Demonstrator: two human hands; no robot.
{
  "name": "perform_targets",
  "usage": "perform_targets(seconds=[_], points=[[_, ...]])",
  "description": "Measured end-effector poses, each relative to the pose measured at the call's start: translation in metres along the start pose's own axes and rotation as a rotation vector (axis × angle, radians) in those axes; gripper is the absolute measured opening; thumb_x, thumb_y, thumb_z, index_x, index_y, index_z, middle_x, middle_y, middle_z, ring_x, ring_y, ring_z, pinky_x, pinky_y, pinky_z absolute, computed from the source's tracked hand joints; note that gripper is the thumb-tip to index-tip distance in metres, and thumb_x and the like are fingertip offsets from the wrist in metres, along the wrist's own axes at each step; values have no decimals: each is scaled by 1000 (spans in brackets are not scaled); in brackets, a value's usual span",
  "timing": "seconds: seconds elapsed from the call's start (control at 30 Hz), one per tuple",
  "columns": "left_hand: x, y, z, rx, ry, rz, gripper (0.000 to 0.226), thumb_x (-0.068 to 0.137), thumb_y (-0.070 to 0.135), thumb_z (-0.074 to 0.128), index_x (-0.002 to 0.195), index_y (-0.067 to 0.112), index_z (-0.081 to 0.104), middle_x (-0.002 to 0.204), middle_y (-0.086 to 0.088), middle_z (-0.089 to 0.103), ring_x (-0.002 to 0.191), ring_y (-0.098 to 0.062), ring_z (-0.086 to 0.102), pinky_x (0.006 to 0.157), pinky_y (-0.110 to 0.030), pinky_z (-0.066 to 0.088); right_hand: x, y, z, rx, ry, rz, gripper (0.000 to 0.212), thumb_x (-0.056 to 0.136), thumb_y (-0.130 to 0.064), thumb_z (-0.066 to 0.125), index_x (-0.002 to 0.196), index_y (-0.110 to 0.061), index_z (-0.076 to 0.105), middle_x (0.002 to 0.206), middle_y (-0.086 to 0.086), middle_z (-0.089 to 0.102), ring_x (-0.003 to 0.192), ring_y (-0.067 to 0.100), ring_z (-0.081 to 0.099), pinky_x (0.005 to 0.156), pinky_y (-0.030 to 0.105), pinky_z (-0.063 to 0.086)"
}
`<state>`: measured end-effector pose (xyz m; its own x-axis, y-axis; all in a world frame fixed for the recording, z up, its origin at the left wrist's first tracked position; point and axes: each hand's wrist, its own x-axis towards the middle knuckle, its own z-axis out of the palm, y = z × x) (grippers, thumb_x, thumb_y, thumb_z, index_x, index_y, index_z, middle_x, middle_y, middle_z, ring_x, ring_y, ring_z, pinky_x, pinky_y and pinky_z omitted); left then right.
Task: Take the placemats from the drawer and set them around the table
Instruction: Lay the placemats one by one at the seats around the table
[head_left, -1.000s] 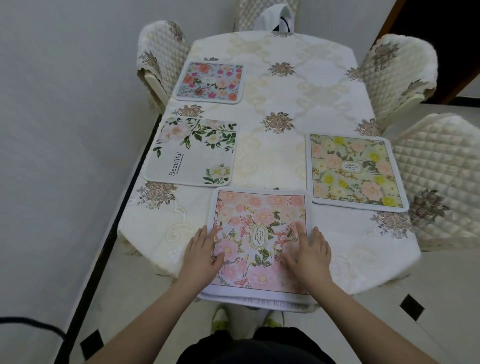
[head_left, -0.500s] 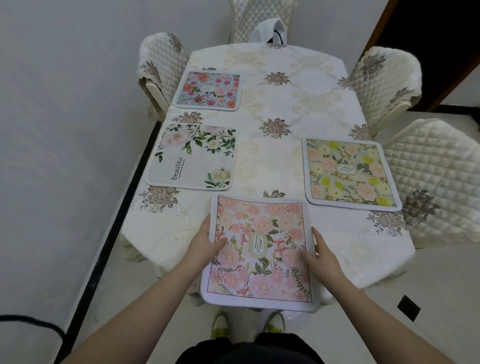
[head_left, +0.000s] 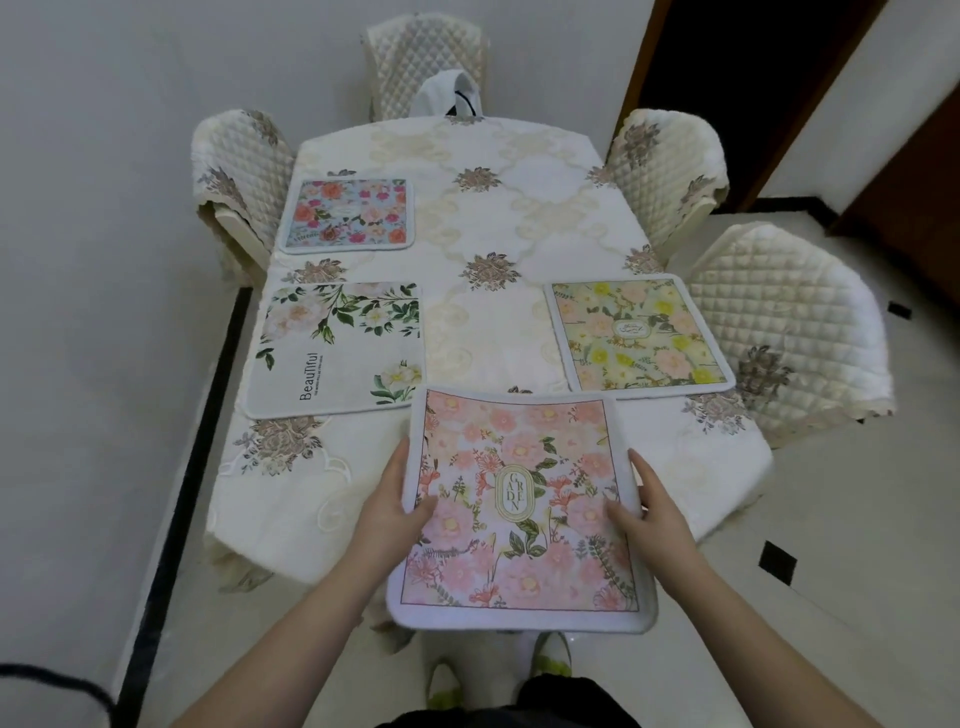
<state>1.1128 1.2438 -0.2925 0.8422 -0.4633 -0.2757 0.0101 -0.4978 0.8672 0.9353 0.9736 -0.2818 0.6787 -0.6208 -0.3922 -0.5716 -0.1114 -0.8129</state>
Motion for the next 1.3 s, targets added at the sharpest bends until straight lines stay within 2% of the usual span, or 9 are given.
perform_targets(seconds=[0.1,0.23,0.33,0.5,0.67,0.77,0.87,0.97,1.3], points=[[10,15,0,-25,-39,55,80,92,17,68,153,44,23,136,11,58,110,-12,65,77,-29,59,-14,1,-10,64,78,-5,73,93,-24,64,148,-49,23,131,-5,60,107,18,66,91,49,55],[19,45,5,-54,-104,150,77,92,18,70,154,35,28,136,10,58,112,-8,63,80,-15,49,-35,2,-26,116,197,-3,73,93,-24,64,150,-46,24,134,-6,58,110,16,64,94,47,54],[22,69,19,-103,-182,175,75,92,14,69,152,35,31,127,3,65,99,0,67,70,-9,52,-52,4,-43,115,292,-8,77,89,-32,70,148,-46,24,132,-10,58,111,15,64,93,48,54],[16,112,53,-62,-284,235,67,91,21,71,140,49,35,111,0,72,82,-12,73,61,-22,56,-85,19,-79,106,451,2,77,88,-31,70,149,-41,25,134,-10,56,112,16,62,93,48,54],[-1,150,94,-50,-398,288,67,92,23,70,141,52,35,109,2,73,81,-16,75,71,-43,61,-126,40,-122,147,568,0,75,89,-30,70,146,-47,25,133,-10,58,110,15,63,93,46,54],[-18,172,125,-47,-437,299,65,93,26,68,143,51,35,110,3,73,81,-16,75,72,-47,62,-154,56,-150,192,631,-3,74,88,-29,70,143,-51,26,128,-13,60,106,14,66,91,47,55],[-40,194,161,-51,-476,301,62,94,26,68,140,52,37,108,1,74,81,-19,76,73,-50,61,-186,74,-180,252,692,9,72,89,-26,70,145,-47,29,117,-15,64,94,11,70,84,47,58],[-69,215,200,-68,-544,294,59,94,22,68,139,49,40,104,-1,76,81,-22,76,70,-50,61,-220,97,-211,321,760,25,69,89,-25,70,143,-47,34,106,-10,67,85,11,73,76,45,61],[-140,253,308,-97,-646,298,60,92,17,70,137,48,46,102,-4,77,86,-27,76,76,-53,60,-287,164,-301,460,827,76,65,89,-16,71,133,-53,40,105,-3,68,80,16,74,73,44,61]])
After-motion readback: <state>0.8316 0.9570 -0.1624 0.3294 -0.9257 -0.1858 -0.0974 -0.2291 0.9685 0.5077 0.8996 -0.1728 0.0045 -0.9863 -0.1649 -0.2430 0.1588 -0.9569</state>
